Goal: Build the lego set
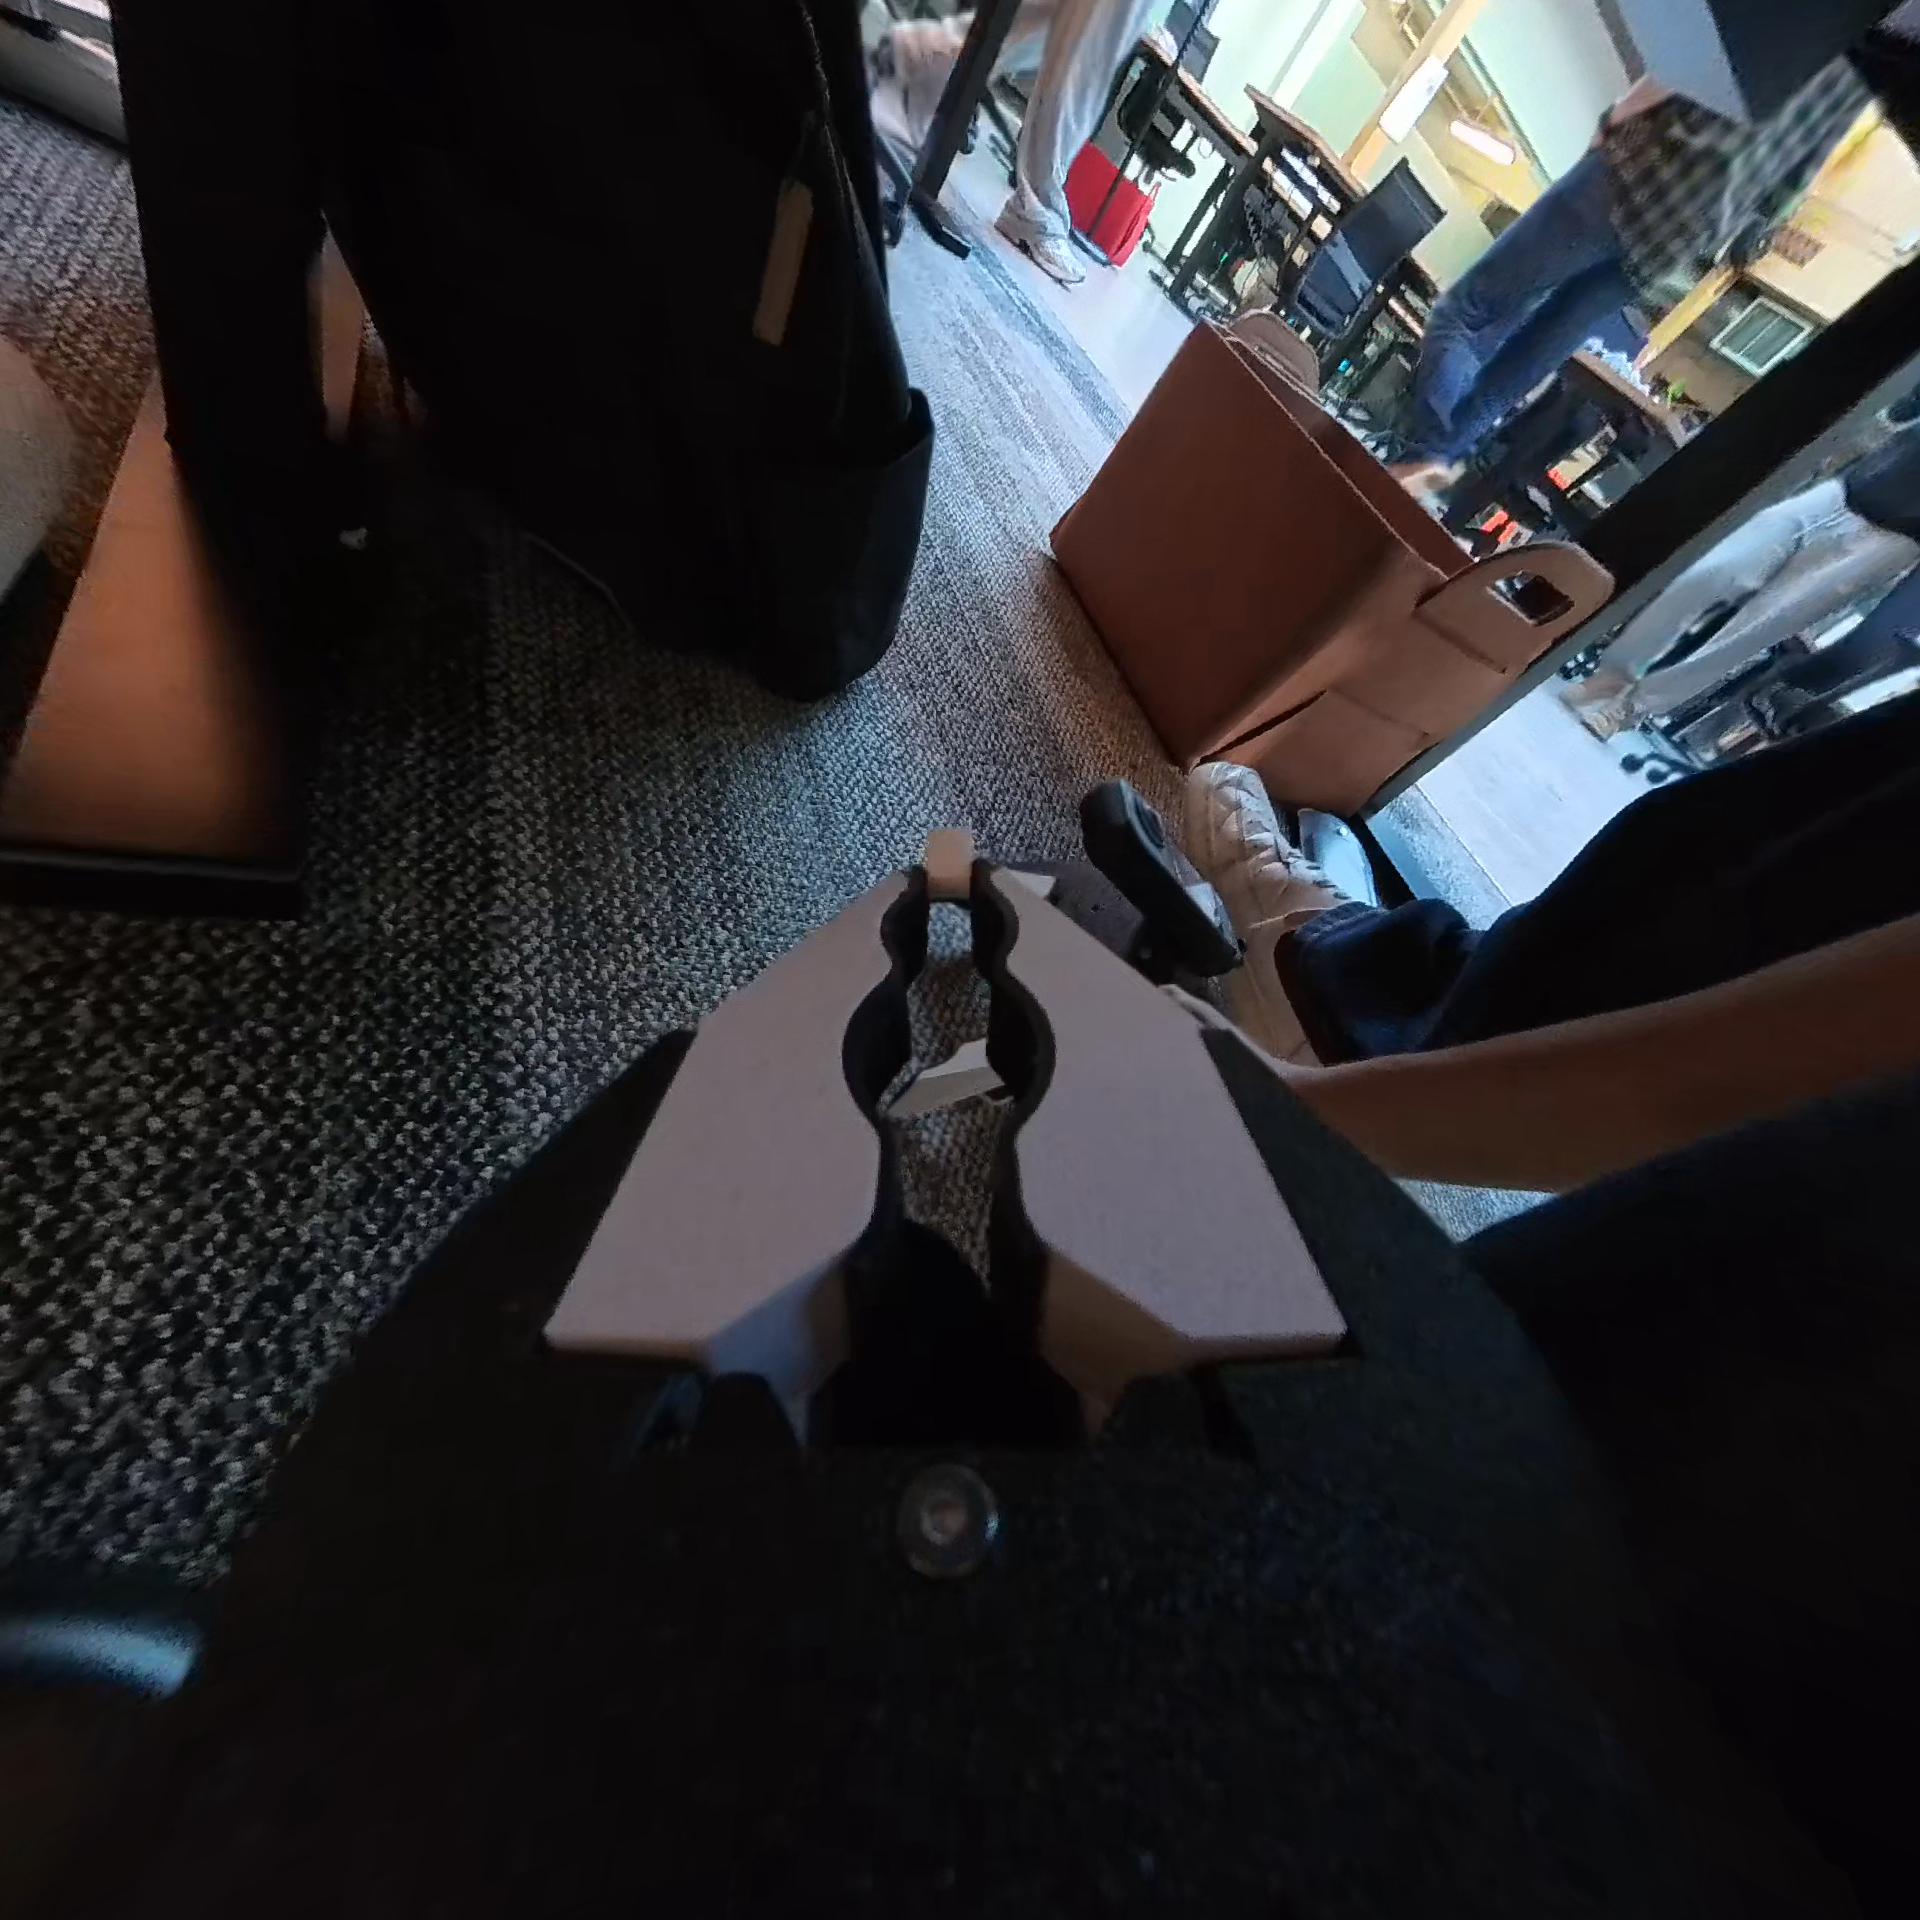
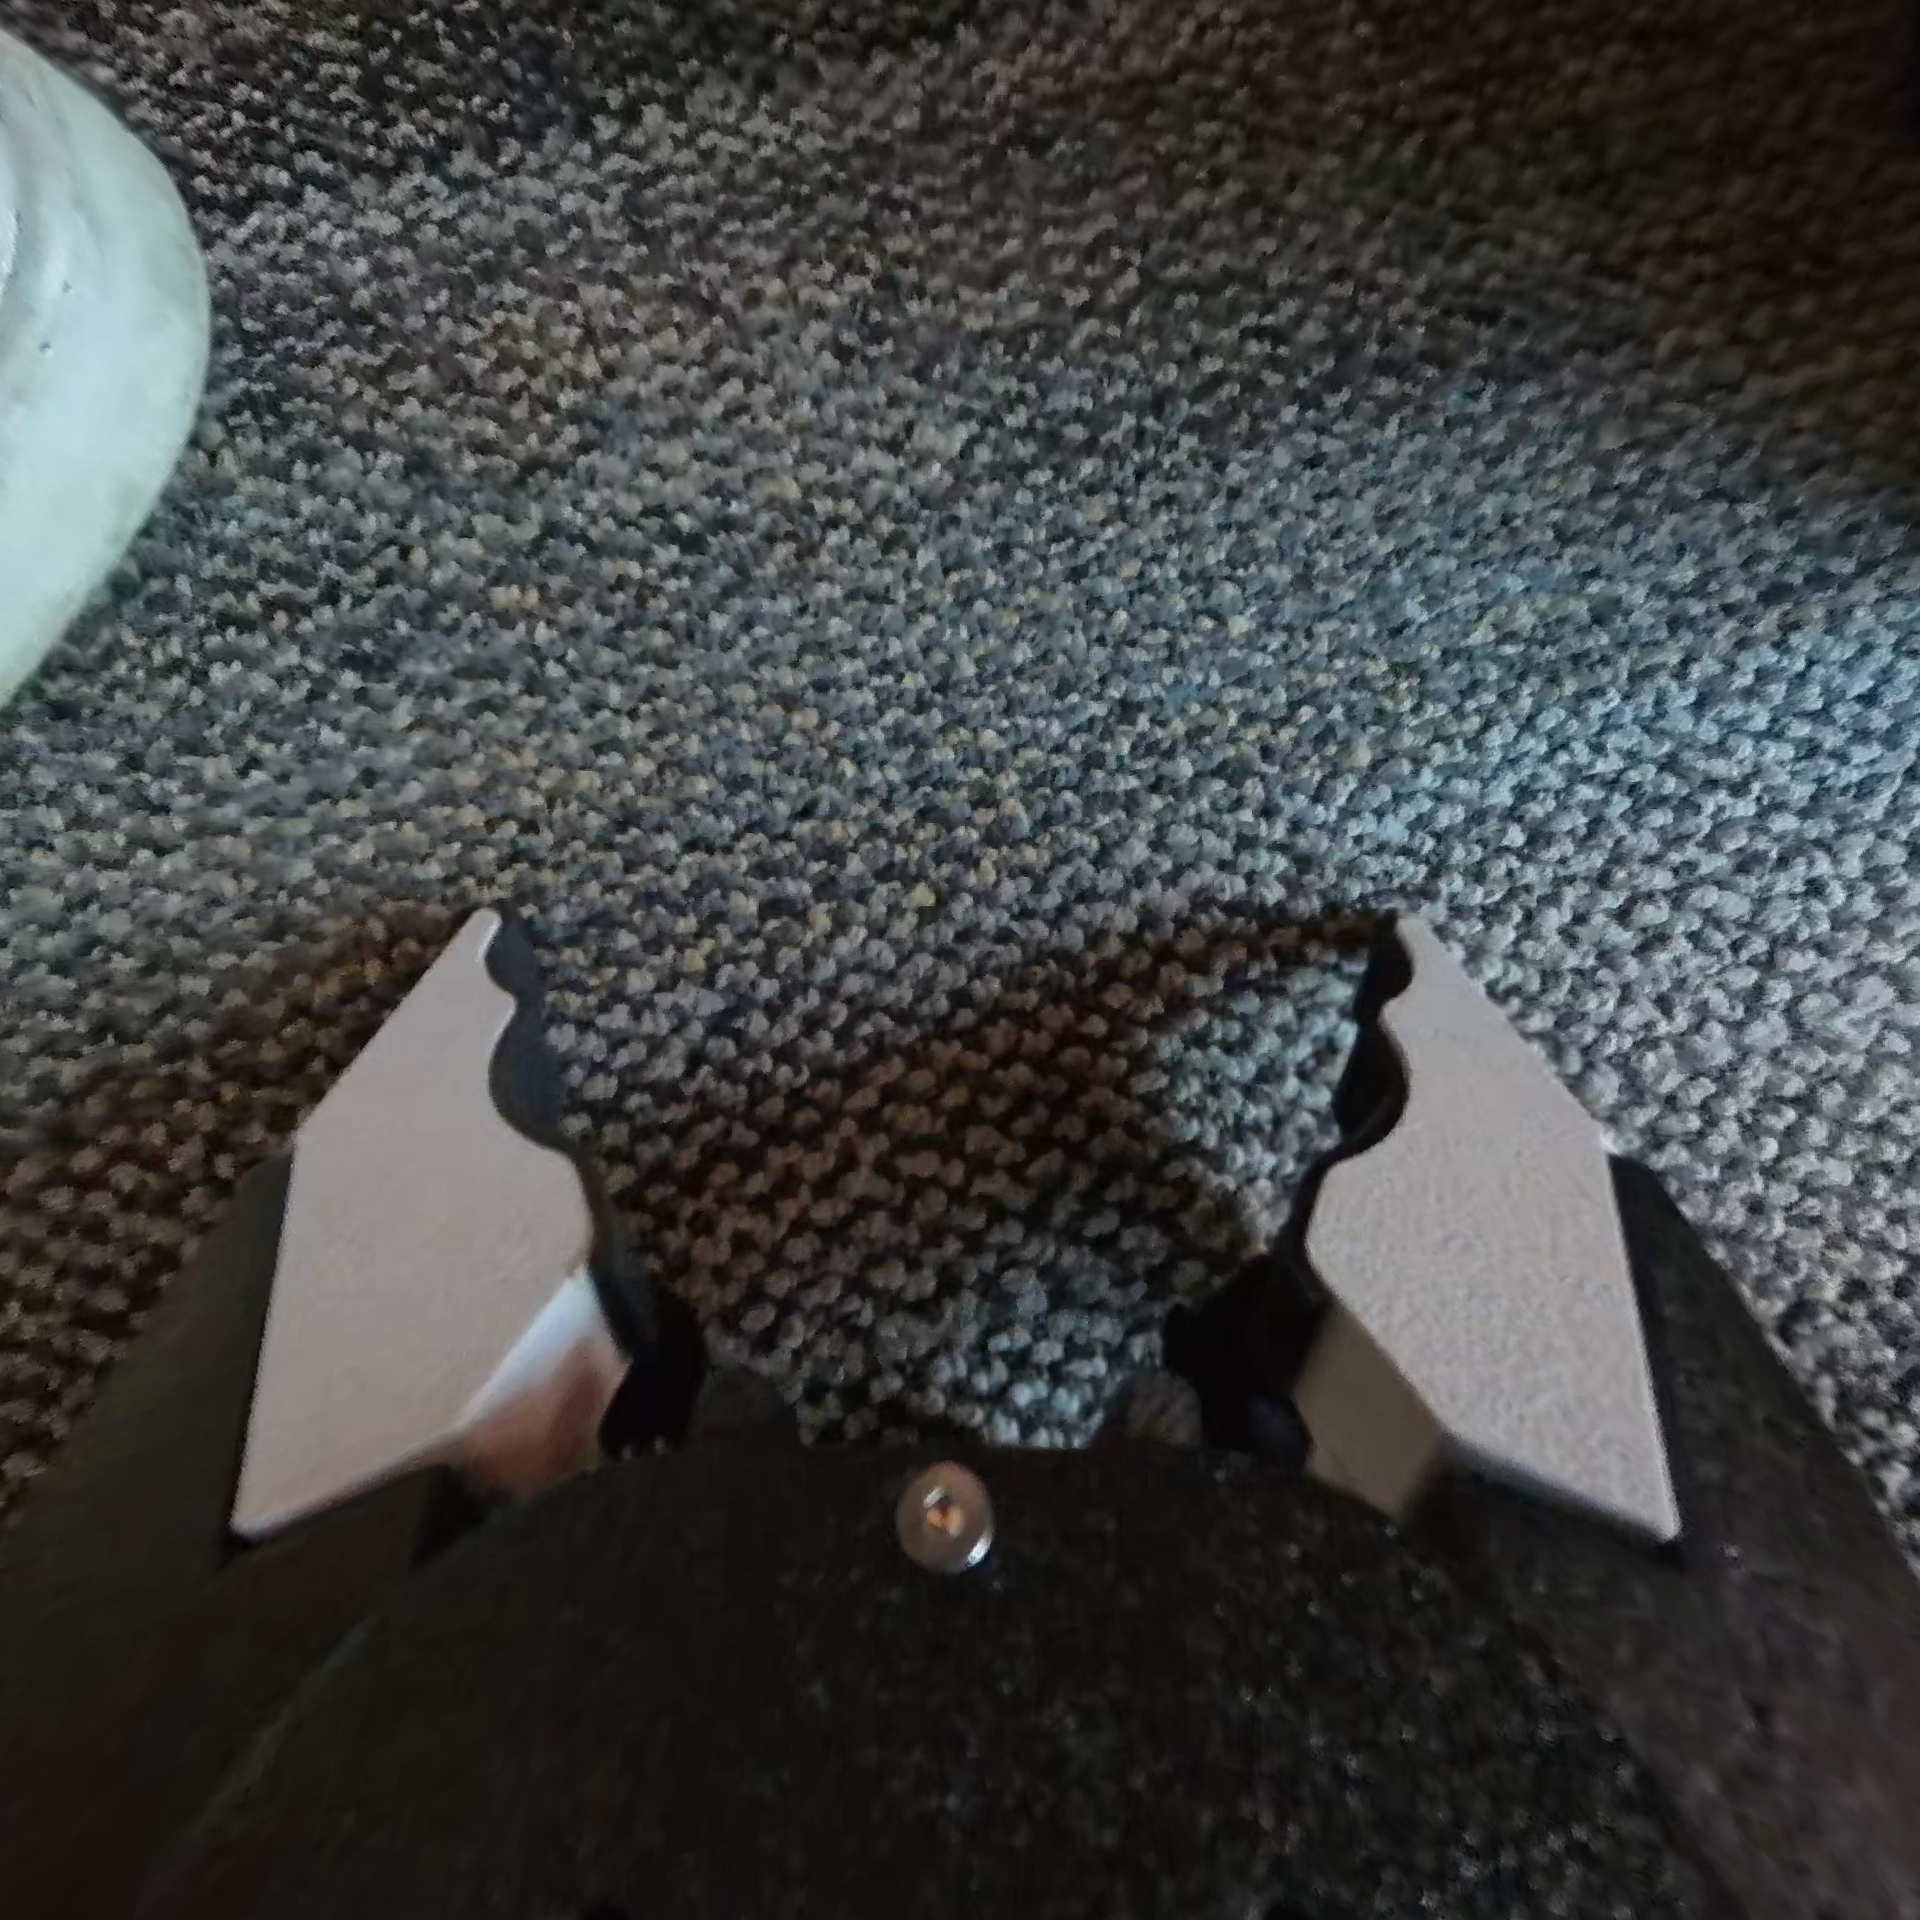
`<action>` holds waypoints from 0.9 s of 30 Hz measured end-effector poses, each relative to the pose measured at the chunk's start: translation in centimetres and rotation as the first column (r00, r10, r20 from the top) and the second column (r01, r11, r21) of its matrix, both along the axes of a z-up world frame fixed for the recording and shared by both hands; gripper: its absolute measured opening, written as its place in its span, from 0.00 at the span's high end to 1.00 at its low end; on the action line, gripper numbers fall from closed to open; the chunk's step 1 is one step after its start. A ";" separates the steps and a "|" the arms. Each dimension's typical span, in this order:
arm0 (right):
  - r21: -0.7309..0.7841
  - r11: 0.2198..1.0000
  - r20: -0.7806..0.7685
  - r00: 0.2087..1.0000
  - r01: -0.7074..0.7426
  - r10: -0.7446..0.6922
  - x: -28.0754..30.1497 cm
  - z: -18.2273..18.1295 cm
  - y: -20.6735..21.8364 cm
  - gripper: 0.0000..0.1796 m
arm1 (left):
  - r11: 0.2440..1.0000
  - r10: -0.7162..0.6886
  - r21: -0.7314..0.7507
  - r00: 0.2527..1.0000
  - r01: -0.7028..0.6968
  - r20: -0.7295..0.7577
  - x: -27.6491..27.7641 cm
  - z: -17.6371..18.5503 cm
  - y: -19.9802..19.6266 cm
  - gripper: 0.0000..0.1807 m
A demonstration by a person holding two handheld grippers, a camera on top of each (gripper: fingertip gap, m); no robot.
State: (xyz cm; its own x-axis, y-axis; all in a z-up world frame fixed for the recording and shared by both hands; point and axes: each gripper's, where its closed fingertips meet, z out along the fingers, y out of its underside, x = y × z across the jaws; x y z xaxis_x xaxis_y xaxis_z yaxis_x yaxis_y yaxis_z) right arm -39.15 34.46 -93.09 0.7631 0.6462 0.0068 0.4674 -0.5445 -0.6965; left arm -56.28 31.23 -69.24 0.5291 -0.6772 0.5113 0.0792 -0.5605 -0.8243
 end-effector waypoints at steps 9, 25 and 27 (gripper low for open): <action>0.003 1.000 0.001 1.000 -0.003 0.003 0.0 0.2 -0.1 0.17 | 0.997 0.040 0.073 0.995 -0.034 -0.090 -0.9 -1.2 3.5 0.97; 0.408 0.910 0.038 0.997 -0.071 0.060 -6.9 12.6 17.7 0.74 | 0.994 -0.093 0.051 0.985 0.102 -0.148 -4.5 -11.0 20.9 0.97; 0.345 0.938 0.116 0.993 -0.022 -0.020 -6.9 10.8 23.1 0.75 | 0.993 -0.100 0.044 0.980 0.109 -0.173 -4.8 -11.6 21.4 0.98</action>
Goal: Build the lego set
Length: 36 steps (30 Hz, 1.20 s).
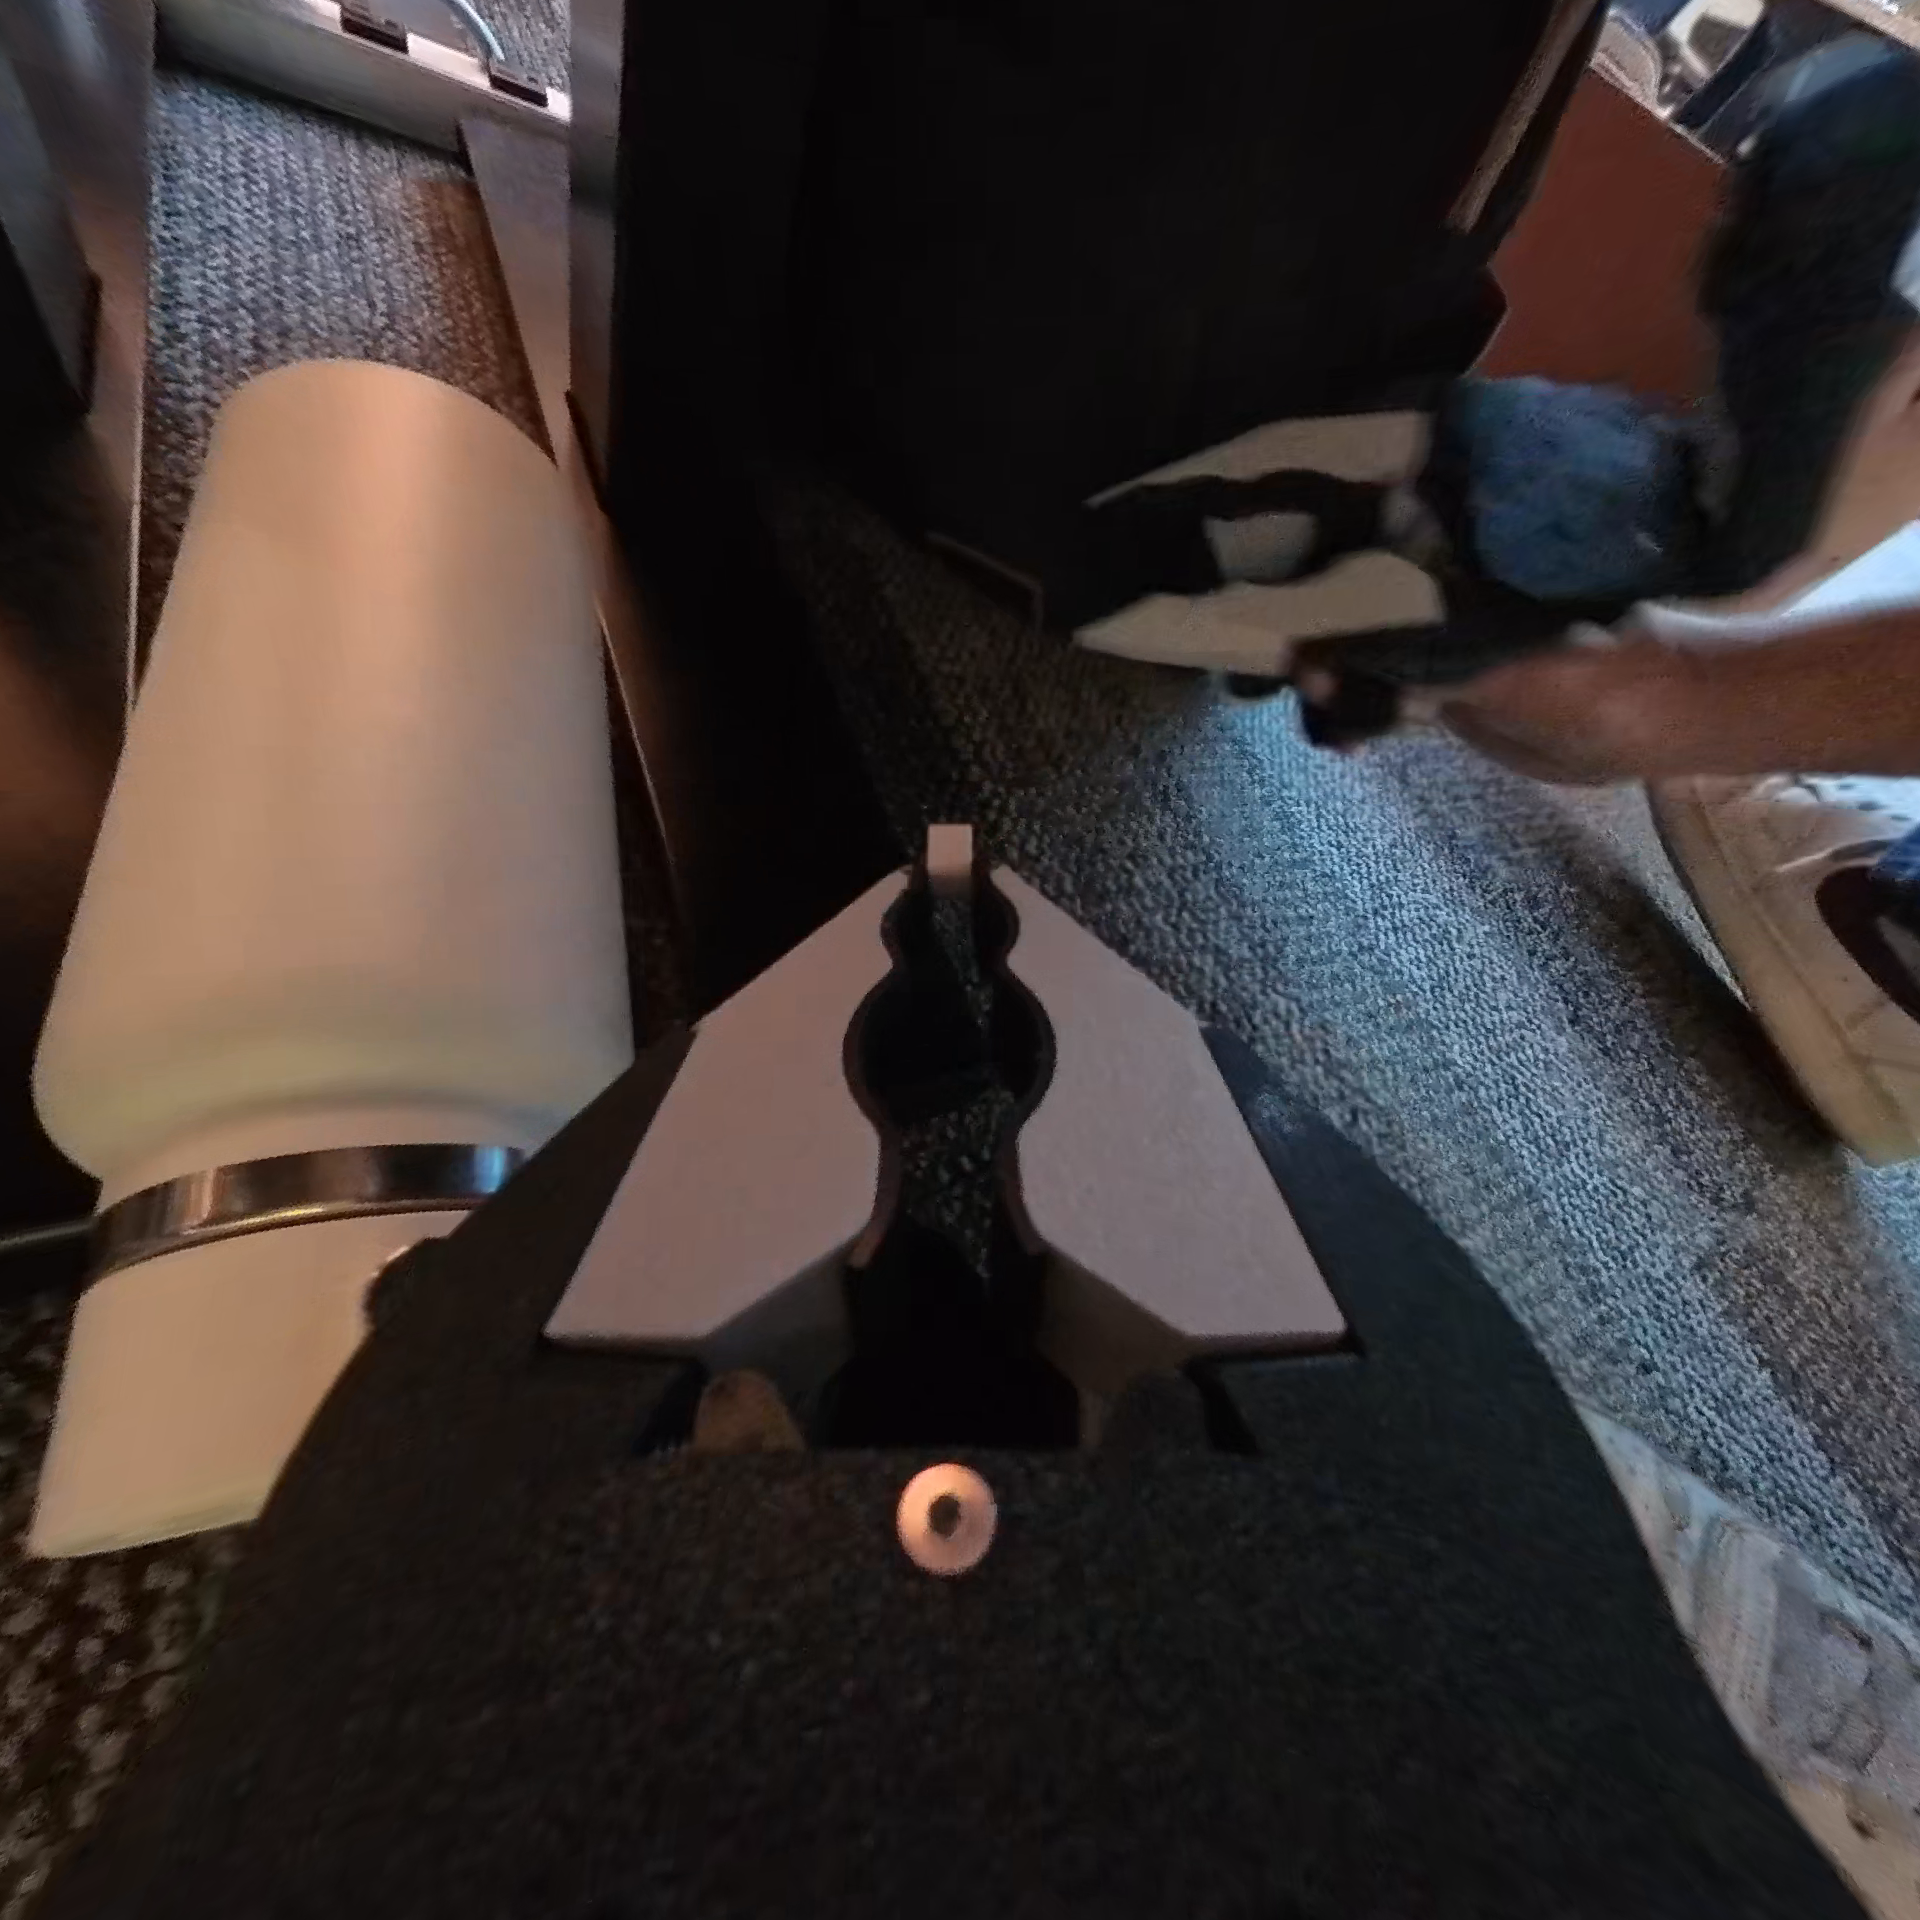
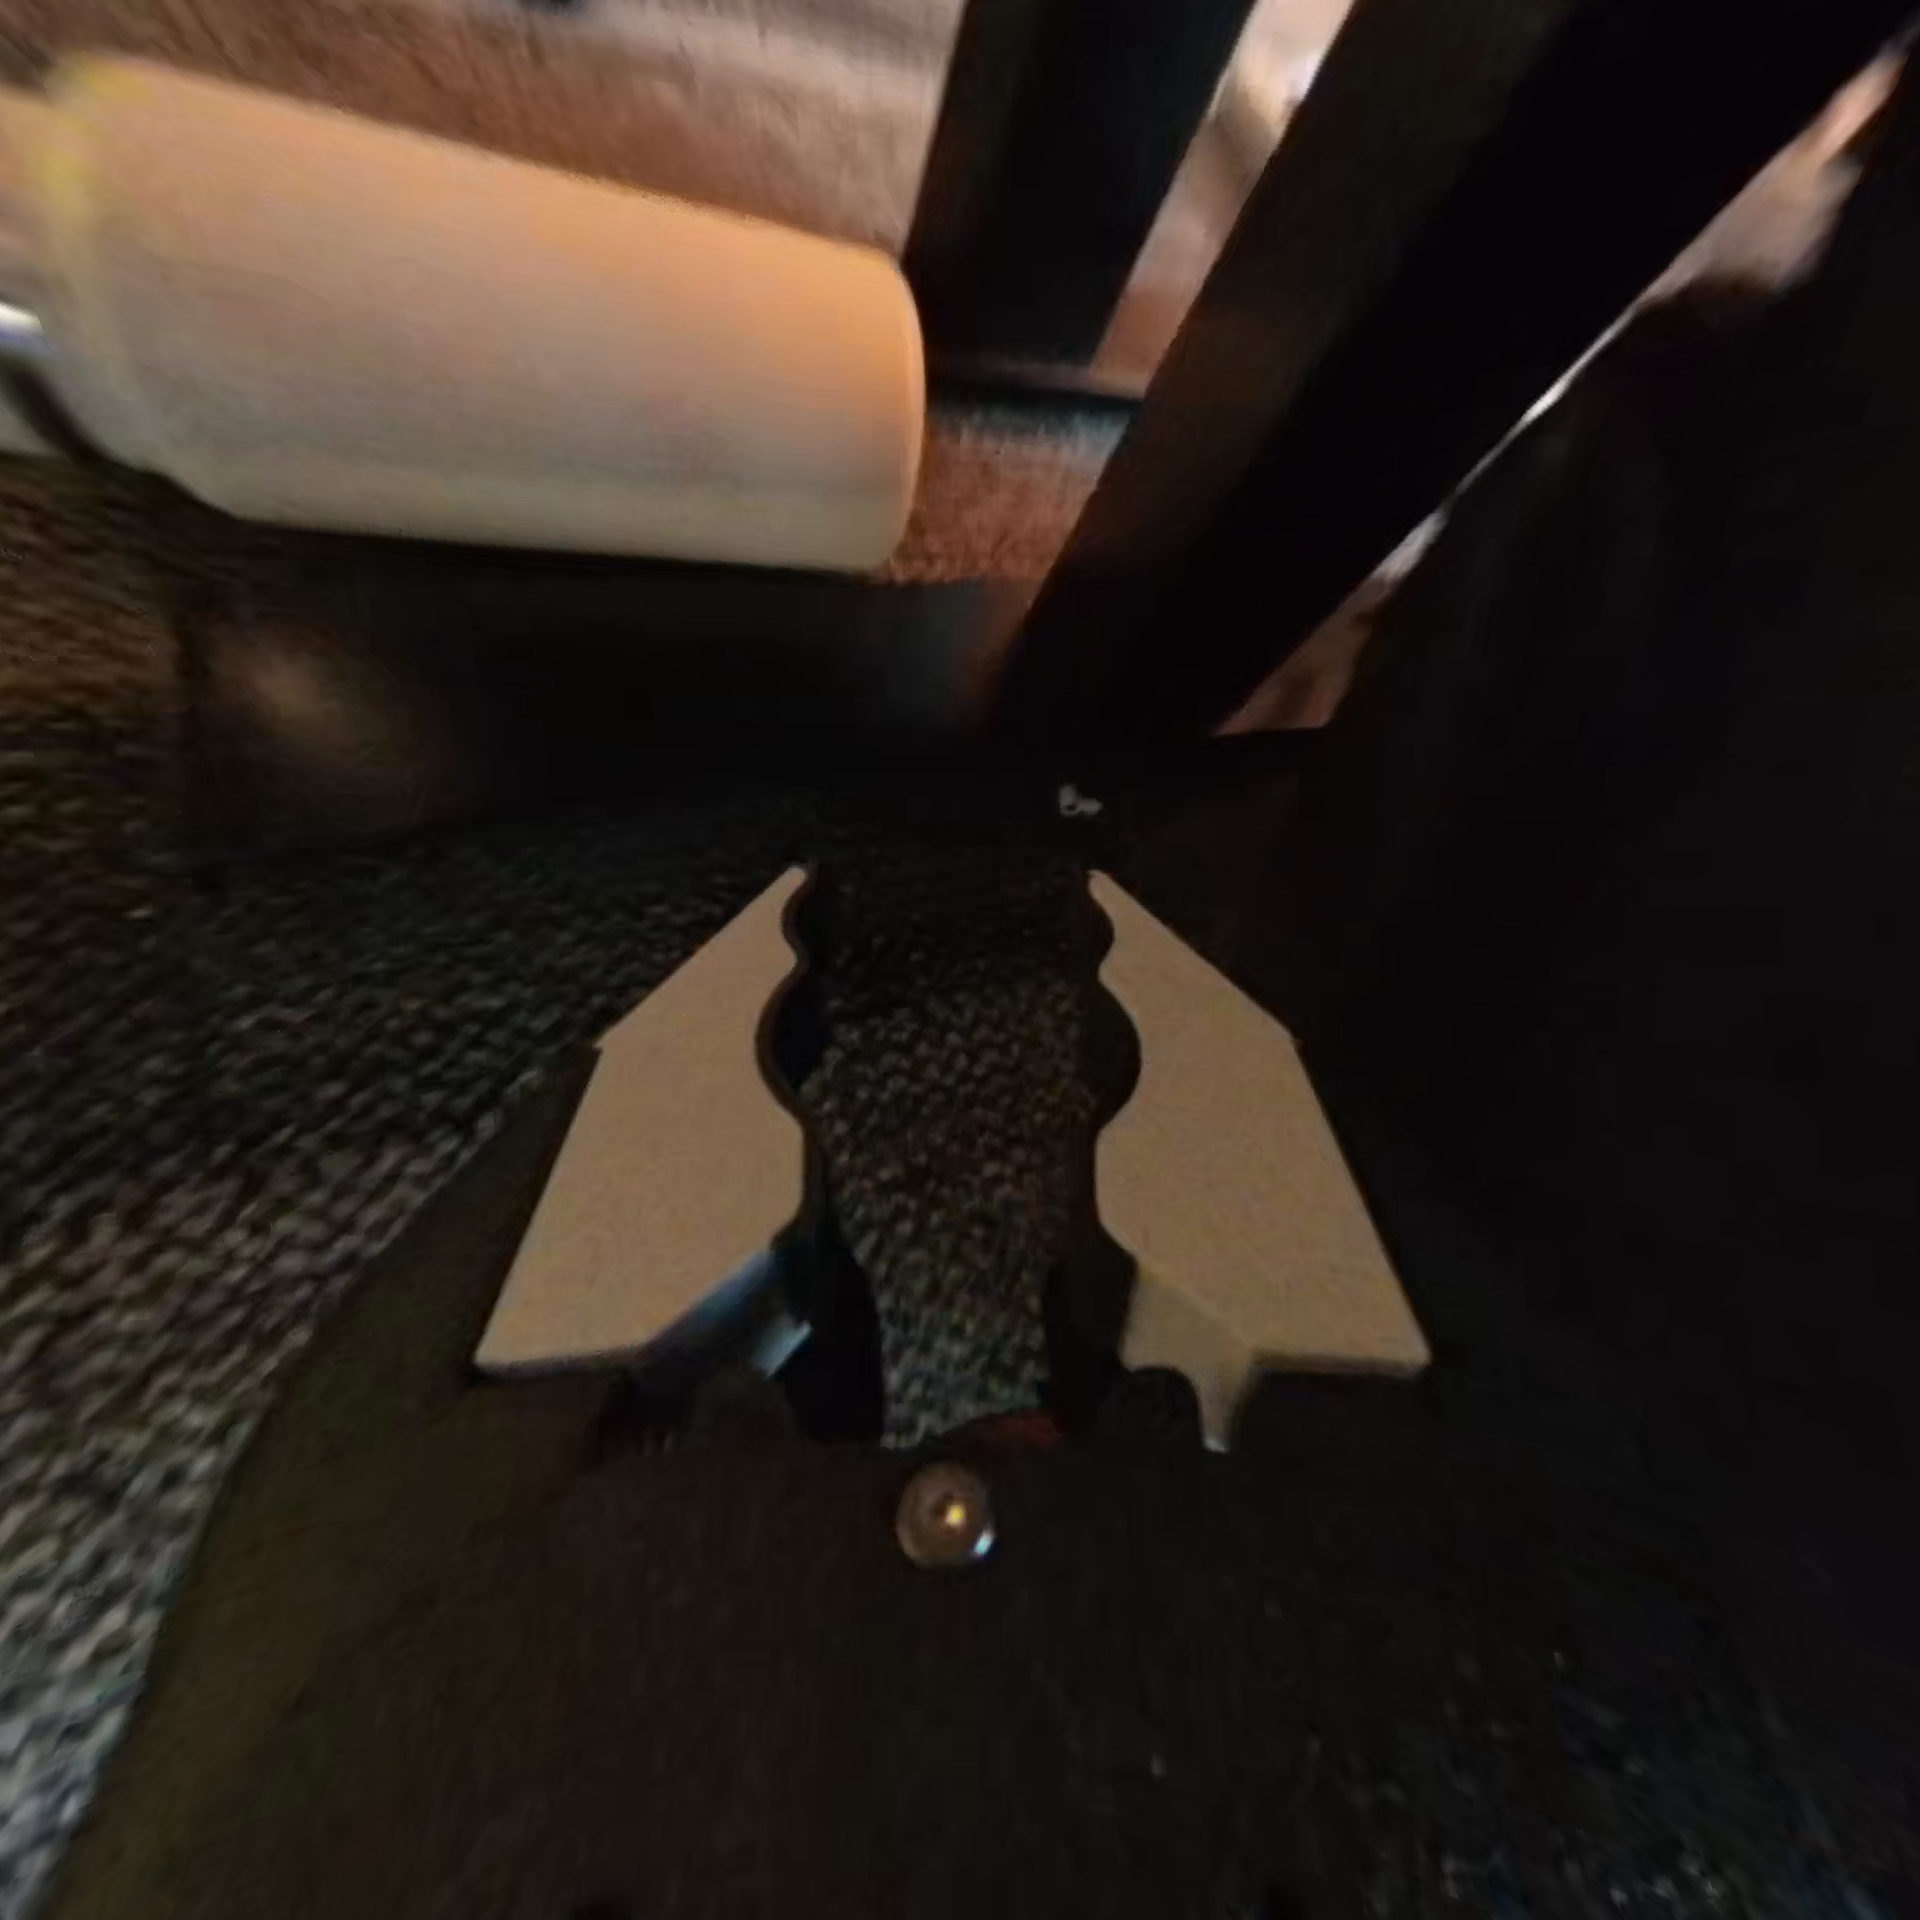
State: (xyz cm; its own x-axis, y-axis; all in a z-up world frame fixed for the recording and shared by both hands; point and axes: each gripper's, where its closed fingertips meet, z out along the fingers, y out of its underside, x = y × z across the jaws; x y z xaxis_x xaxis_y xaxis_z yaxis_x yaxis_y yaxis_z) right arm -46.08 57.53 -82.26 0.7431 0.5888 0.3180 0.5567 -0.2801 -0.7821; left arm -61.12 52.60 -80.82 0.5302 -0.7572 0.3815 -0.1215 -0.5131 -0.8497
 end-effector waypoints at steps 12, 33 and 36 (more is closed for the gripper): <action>-0.136 0.977 0.168 0.976 0.164 -0.141 2.0 -7.9 11.3 0.83 | 0.994 -0.094 -0.059 0.995 0.095 0.023 0.4 -0.9 0.2 0.98; -0.244 0.970 0.085 0.996 -0.007 0.029 -0.1 -9.1 12.2 0.96 | 0.971 -0.230 -0.067 0.973 0.229 -0.001 3.7 -0.1 -2.3 0.98; -0.260 0.965 0.141 0.987 -0.036 0.075 -0.1 -9.4 10.5 1.00 | 0.975 -0.218 -0.043 0.976 0.218 0.015 3.6 1.1 -3.1 0.98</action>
